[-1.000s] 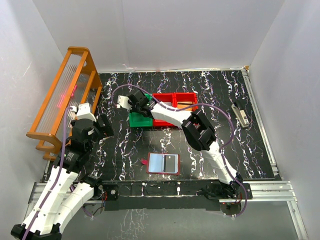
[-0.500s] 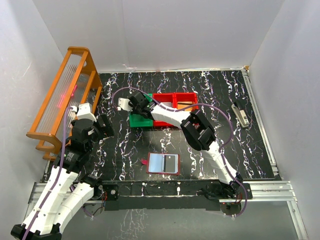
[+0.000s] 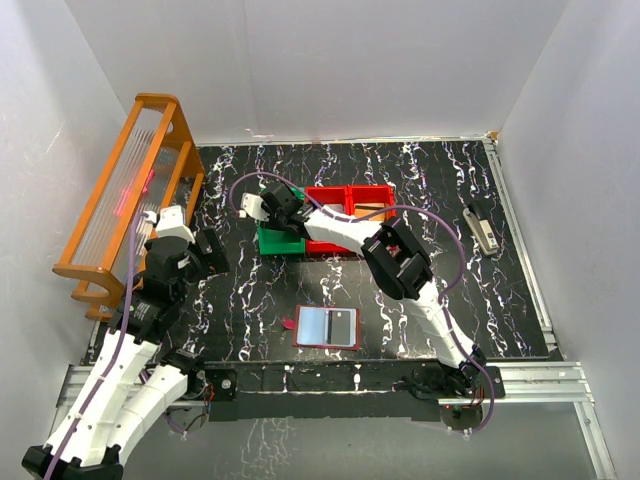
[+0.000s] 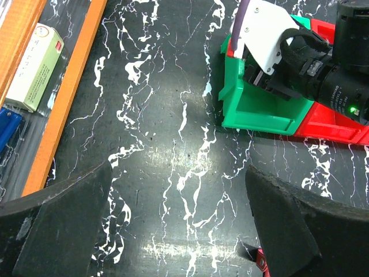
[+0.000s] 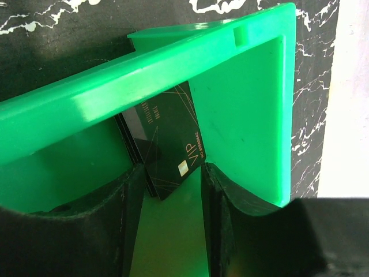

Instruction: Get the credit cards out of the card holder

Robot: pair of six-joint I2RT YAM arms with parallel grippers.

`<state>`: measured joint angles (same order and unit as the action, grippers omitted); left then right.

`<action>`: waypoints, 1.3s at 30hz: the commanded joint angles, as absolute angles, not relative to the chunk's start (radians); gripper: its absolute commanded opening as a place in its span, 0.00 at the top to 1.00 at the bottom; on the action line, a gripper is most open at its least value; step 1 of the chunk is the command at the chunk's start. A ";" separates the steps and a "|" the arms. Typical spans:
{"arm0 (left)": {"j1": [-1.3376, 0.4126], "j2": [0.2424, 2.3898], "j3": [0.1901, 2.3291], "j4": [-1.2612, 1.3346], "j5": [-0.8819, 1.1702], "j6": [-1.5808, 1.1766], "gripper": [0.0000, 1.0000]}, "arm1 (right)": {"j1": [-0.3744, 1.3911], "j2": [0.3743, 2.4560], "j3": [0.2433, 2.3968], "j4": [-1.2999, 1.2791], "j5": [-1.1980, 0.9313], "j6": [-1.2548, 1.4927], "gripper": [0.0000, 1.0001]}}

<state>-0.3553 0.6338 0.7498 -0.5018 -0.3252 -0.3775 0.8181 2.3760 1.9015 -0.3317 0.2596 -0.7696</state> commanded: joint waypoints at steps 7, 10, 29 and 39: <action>-0.350 0.638 0.736 -0.486 -0.309 -0.367 0.02 | 0.812 2.294 1.926 -0.291 0.172 -0.623 0.47; -0.350 0.644 0.737 -0.486 -0.306 -0.366 0.01 | 0.808 2.267 1.918 -0.274 0.156 -0.592 0.46; -0.350 0.658 0.735 -0.479 -0.307 -0.362 0.01 | 0.719 1.473 1.107 0.061 0.247 0.295 0.02; -0.350 0.720 0.716 -0.428 -0.150 -0.330 0.01 | 0.718 1.102 0.722 -0.084 0.081 0.690 0.02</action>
<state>-0.3550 0.6724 0.7216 -0.4641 -0.2596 -0.3584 0.7124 1.2320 0.8425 -0.0689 0.1825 0.4435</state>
